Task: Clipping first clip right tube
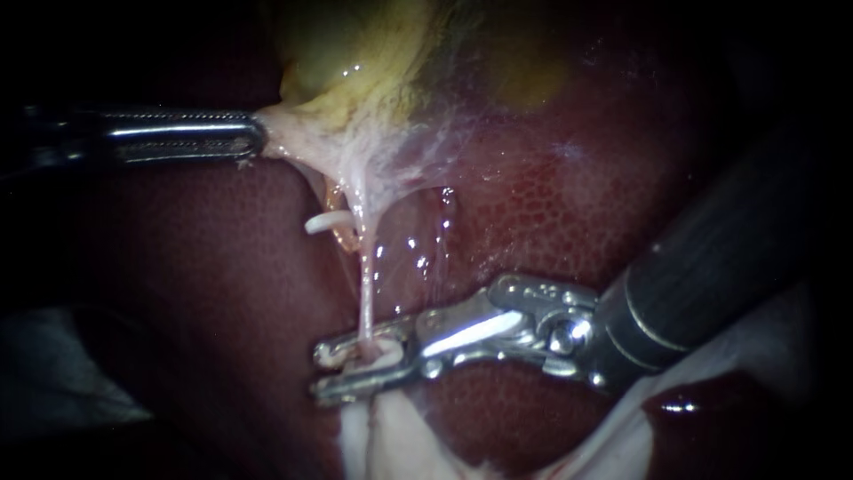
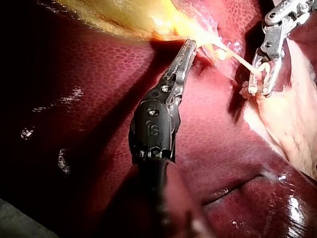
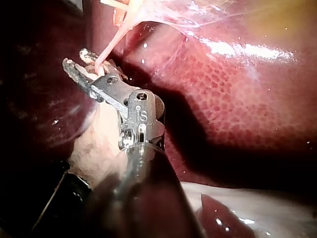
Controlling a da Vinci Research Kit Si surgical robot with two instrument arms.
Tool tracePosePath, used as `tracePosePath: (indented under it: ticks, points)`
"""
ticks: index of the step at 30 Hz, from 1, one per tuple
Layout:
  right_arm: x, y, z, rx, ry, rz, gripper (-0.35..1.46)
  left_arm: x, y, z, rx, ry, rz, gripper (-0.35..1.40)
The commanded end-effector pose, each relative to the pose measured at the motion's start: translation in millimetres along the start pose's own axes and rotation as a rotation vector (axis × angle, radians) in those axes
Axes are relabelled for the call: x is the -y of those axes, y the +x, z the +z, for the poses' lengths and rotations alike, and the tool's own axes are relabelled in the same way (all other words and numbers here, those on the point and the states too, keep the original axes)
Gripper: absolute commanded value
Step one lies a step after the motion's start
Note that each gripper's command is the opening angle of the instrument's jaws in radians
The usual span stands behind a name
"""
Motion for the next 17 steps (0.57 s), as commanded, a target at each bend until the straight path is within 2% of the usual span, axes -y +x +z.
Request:
tracePosePath:
  ticks: [1, 4, 8, 17]
  points:
    - [0.0, 0.0, -0.1, -0.001, 0.0, 0.012, -0.17, 0.0, 0.0, 0.0, 0.0, 0.0, 0.0, -0.35]
    - [-0.1, -0.1, -0.2, 0.0, 0.0, 0.053, -0.35, 0.0, 0.0, 0.0, 0.0, 0.0, 0.0, -0.35]
    - [-0.2, -0.3, -0.6, 0.0, 0.001, 0.081, -0.35, 0.0, 0.0, 0.0, 0.0, 0.0, 0.0, -0.35]
    - [-0.3, -0.6, -0.7, 0.002, 0.003, 0.08, -0.35, 0.0, 0.0, 0.1, 0.0, 0.0, 0.0, -0.35]
